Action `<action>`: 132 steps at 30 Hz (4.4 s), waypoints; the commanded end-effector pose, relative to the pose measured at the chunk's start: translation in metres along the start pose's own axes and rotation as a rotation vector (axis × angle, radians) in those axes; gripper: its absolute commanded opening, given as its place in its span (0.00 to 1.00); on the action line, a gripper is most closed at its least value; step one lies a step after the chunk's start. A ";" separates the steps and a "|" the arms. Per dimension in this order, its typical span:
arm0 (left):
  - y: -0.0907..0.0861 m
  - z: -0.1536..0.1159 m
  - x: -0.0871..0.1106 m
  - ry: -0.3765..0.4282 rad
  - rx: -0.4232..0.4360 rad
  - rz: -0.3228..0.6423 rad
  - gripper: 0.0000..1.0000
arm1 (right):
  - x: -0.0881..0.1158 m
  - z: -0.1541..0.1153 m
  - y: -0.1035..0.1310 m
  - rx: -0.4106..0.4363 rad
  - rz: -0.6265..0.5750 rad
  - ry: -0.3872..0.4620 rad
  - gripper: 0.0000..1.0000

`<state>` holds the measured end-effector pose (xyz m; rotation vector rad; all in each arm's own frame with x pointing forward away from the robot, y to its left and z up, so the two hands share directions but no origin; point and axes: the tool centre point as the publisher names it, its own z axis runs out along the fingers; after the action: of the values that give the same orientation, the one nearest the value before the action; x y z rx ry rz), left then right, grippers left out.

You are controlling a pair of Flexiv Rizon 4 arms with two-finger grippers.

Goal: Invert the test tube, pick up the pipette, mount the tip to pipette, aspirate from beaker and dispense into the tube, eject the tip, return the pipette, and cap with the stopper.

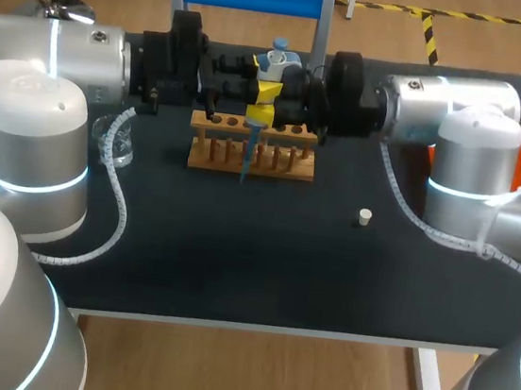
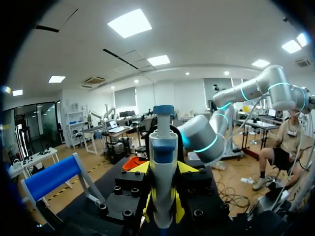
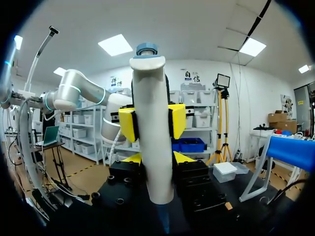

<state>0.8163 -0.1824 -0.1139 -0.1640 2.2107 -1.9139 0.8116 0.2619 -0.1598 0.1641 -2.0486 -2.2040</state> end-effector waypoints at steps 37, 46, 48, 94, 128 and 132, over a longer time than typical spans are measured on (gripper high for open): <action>0.000 0.001 0.001 0.001 0.001 0.001 1.00 | -0.006 -0.085 0.006 0.115 0.026 0.030 0.00; 0.000 0.001 0.001 0.001 0.001 0.001 1.00 | -0.001 -0.142 0.020 0.119 0.009 0.034 0.00; 0.000 0.001 0.001 0.001 0.001 0.001 1.00 | 0.001 -0.156 0.025 0.124 0.002 0.027 0.00; 0.000 0.001 0.001 0.001 0.001 0.001 1.00 | -0.035 -0.398 0.056 0.137 -0.040 0.014 0.00; 0.000 0.001 0.001 0.001 0.001 0.001 1.00 | -0.055 -0.434 0.024 0.092 -0.018 0.008 0.00; 0.000 0.001 0.001 0.001 0.001 0.001 1.00 | -0.055 -0.434 0.024 0.092 -0.018 0.008 0.00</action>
<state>0.8154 -0.1831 -0.1135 -0.1623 2.2112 -1.9159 0.9342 -0.1545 -0.1673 0.1761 -2.1672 -2.1290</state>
